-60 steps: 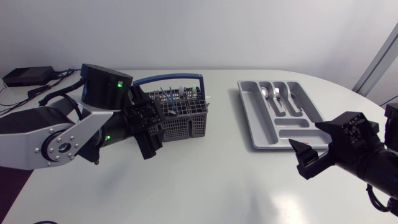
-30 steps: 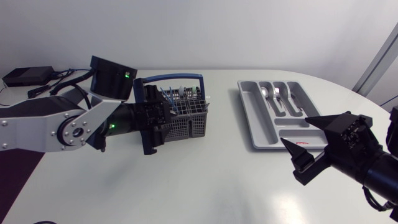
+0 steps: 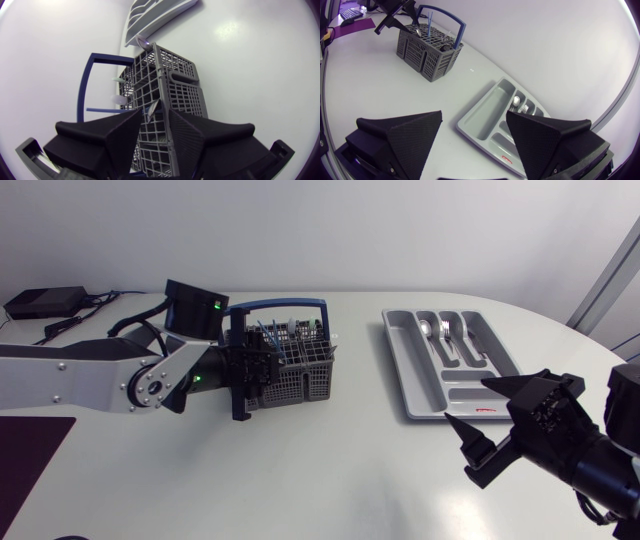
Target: Unload the cutlery basket into the drawer organizer.
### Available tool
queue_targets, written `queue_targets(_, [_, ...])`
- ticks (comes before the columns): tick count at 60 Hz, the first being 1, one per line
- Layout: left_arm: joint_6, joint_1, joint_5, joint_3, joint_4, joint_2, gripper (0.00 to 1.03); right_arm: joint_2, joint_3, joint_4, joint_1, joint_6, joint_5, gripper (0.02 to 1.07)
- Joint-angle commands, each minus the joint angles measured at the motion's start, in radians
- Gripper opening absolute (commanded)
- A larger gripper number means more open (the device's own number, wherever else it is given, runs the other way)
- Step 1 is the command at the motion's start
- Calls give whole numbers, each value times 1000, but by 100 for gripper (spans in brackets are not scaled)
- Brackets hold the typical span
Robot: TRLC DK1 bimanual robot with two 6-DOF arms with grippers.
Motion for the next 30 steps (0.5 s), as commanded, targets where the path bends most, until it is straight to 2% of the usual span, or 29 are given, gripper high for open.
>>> queue_targets(1, [60, 15, 9, 30, 25, 27, 30, -1, -29, 15, 6, -22, -4, 95])
queue_targets(19, [83, 33, 11, 46, 59, 73, 29, -40, -64, 18, 6, -28, -16, 95])
queue_targets(30, [83, 24, 11, 63, 41, 80, 23, -55, -76, 20, 4, -41, -16, 95])
